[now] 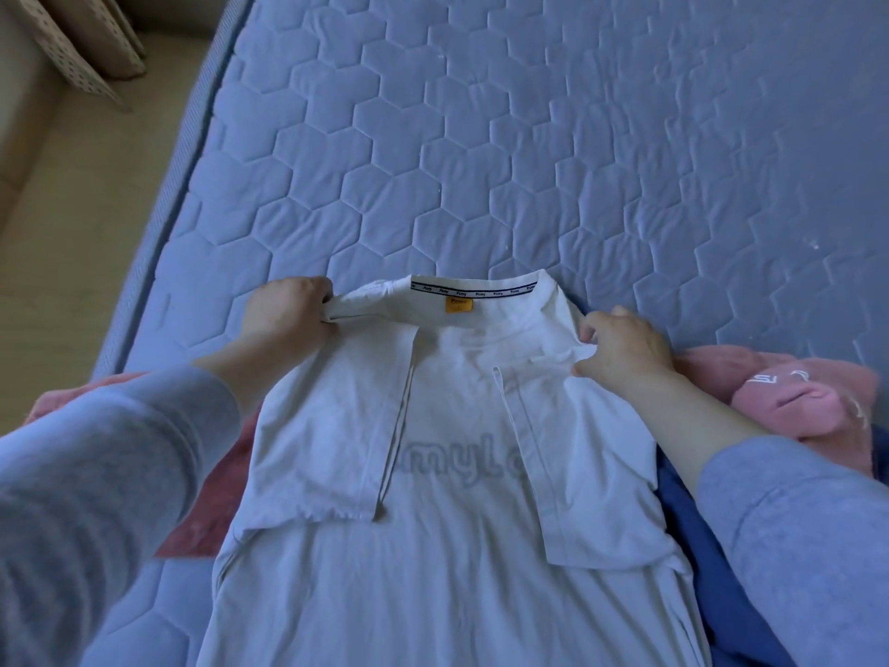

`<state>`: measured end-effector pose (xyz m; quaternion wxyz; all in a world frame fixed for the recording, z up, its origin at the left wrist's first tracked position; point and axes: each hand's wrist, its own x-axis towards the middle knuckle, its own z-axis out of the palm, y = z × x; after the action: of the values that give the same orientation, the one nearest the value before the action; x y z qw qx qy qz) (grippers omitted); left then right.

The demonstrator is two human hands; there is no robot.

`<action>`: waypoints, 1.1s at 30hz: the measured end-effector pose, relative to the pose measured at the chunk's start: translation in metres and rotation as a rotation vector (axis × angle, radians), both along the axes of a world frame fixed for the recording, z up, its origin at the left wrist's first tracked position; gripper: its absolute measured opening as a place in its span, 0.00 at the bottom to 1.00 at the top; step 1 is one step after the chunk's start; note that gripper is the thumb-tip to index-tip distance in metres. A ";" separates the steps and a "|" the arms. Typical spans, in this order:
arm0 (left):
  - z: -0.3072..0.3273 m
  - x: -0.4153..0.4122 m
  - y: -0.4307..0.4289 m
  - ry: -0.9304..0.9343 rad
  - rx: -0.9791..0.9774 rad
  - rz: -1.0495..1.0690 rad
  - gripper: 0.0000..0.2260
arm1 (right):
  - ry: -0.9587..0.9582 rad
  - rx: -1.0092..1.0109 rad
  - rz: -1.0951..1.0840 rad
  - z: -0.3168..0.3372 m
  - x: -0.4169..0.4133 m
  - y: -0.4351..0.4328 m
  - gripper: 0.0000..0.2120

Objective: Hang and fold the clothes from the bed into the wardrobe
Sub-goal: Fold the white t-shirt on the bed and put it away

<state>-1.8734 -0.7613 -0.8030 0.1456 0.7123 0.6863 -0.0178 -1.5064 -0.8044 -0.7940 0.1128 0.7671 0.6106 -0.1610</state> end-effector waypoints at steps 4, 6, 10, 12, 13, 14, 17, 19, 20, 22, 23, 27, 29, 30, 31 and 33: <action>0.011 -0.006 -0.005 0.010 0.054 -0.022 0.11 | -0.135 -0.129 -0.004 0.006 0.000 0.002 0.25; 0.015 -0.007 -0.008 0.011 0.067 -0.029 0.09 | -0.178 -0.112 0.018 0.009 -0.002 0.003 0.13; 0.024 -0.008 -0.011 -0.002 0.079 -0.050 0.07 | -0.158 0.072 0.146 0.011 -0.003 -0.003 0.09; 0.030 -0.009 -0.014 -0.012 0.103 -0.053 0.07 | -0.124 0.147 0.172 0.016 -0.001 -0.008 0.10; 0.033 -0.009 -0.017 -0.027 0.118 -0.059 0.07 | -0.106 0.168 0.180 0.019 0.001 -0.011 0.12; 0.037 -0.009 -0.020 -0.045 0.132 -0.069 0.08 | -0.087 0.202 0.184 0.022 0.002 -0.016 0.14; 0.049 -0.012 -0.036 -0.102 0.161 -0.087 0.09 | -0.041 0.327 0.186 0.032 0.006 -0.033 0.15; 0.057 -0.016 -0.051 -0.126 0.183 -0.088 0.10 | -0.046 0.366 0.196 0.041 0.007 -0.045 0.14; 0.061 -0.019 -0.059 -0.136 0.199 -0.090 0.10 | -0.050 0.389 0.201 0.047 0.006 -0.052 0.12; 0.071 -0.024 -0.076 -0.160 0.234 -0.099 0.10 | -0.075 0.485 0.261 0.060 0.004 -0.067 0.12; 0.076 -0.027 -0.085 -0.173 0.249 -0.106 0.10 | -0.099 0.536 0.310 0.068 0.003 -0.076 0.14; 0.096 -0.042 -0.122 -0.194 0.316 -0.161 0.11 | -0.112 0.611 0.430 0.094 0.001 -0.115 0.19; 0.108 -0.047 -0.145 -0.208 0.343 -0.196 0.11 | -0.067 0.642 0.421 0.103 0.003 -0.138 0.13; 0.114 -0.049 -0.158 -0.223 0.364 -0.228 0.10 | -0.041 0.660 0.418 0.107 0.004 -0.152 0.09; 0.120 -0.051 -0.173 -0.245 0.394 -0.269 0.08 | -0.023 0.673 0.419 0.111 0.003 -0.166 0.07; 0.133 -0.055 -0.205 -0.291 0.438 -0.336 0.08 | -0.007 0.671 0.431 0.116 0.004 -0.198 0.10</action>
<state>-1.9281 -0.9658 -0.6705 0.0803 0.8253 0.5184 0.2089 -1.5024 -1.0026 -0.6782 -0.1109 0.6162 0.7759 0.0775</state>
